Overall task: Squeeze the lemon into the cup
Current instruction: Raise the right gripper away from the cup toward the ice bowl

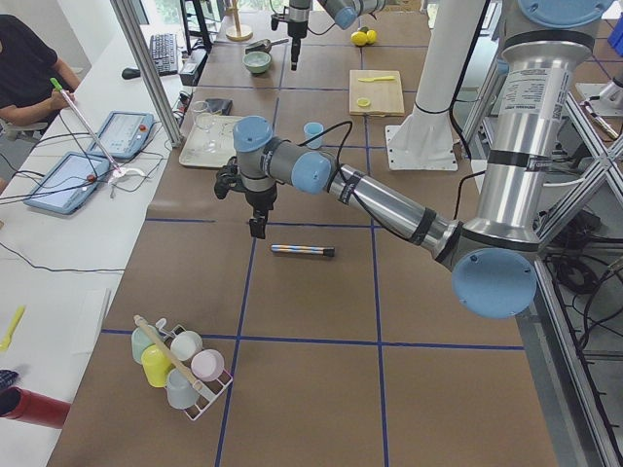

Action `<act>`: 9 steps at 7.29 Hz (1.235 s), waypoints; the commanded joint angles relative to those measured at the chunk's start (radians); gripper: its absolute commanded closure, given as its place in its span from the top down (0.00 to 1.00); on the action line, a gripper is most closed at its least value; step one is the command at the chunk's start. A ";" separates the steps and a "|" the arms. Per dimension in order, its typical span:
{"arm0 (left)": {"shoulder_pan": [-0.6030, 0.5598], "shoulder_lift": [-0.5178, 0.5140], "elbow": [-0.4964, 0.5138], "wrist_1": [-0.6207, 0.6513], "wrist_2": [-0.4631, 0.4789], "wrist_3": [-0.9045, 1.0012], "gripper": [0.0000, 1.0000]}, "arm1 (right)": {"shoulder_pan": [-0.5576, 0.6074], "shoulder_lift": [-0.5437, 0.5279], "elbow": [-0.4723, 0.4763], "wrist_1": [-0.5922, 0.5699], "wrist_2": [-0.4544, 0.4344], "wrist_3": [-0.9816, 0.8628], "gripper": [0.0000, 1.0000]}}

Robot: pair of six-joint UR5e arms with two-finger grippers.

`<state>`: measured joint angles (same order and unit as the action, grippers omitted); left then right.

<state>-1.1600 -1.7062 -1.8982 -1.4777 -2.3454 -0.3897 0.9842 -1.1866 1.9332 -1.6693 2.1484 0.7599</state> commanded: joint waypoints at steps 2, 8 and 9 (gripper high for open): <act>0.141 -0.029 0.129 -0.003 0.001 0.002 1.00 | 0.224 -0.102 -0.051 0.002 0.180 -0.248 1.00; 0.200 -0.113 0.326 -0.059 -0.002 0.000 1.00 | 0.306 -0.139 -0.045 0.003 0.254 -0.287 1.00; 0.201 -0.134 0.365 -0.061 -0.002 0.000 1.00 | 0.309 -0.139 -0.043 0.003 0.254 -0.287 1.00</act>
<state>-0.9617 -1.8172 -1.5763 -1.5359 -2.3466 -0.3895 1.2894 -1.3250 1.8881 -1.6662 2.4018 0.4731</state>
